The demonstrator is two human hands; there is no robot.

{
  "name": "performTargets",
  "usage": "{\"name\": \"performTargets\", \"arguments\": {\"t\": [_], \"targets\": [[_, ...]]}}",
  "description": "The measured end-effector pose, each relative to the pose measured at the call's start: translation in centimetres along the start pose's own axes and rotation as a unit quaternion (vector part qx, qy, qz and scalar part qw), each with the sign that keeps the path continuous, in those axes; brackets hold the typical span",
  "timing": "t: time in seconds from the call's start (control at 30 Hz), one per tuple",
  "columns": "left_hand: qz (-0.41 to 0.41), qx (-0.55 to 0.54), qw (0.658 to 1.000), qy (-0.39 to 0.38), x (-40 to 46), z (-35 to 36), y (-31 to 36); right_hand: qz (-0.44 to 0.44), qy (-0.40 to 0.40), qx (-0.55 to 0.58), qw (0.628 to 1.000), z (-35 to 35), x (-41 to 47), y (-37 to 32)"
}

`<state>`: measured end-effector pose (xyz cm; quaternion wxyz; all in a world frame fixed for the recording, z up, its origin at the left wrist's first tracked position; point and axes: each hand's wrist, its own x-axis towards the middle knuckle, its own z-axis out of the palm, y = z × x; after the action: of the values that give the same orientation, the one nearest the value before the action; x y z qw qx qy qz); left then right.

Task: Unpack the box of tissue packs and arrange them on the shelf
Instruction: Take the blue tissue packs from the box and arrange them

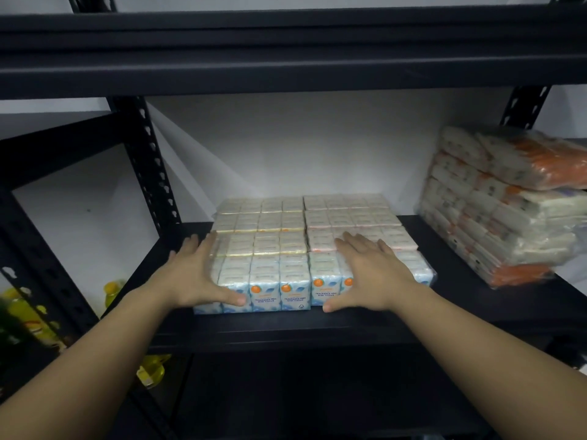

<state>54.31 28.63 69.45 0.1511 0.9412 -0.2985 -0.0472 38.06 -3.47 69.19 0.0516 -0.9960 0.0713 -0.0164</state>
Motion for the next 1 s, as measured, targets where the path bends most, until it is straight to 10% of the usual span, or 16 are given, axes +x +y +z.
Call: {"name": "performTargets", "arguments": {"t": [0.23, 1.0], "targets": [[0.020, -0.240, 0.970, 0.041, -0.8, 1.6, -0.1, -0.019, 0.003, -0.003, 1.000, -0.1, 0.5, 0.1], [-0.017, -0.266, 0.961, 0.070, 0.0, 3.6, 4.4, -0.057, -0.010, -0.006, 0.998, 0.3, -1.0, 5.8]]}}
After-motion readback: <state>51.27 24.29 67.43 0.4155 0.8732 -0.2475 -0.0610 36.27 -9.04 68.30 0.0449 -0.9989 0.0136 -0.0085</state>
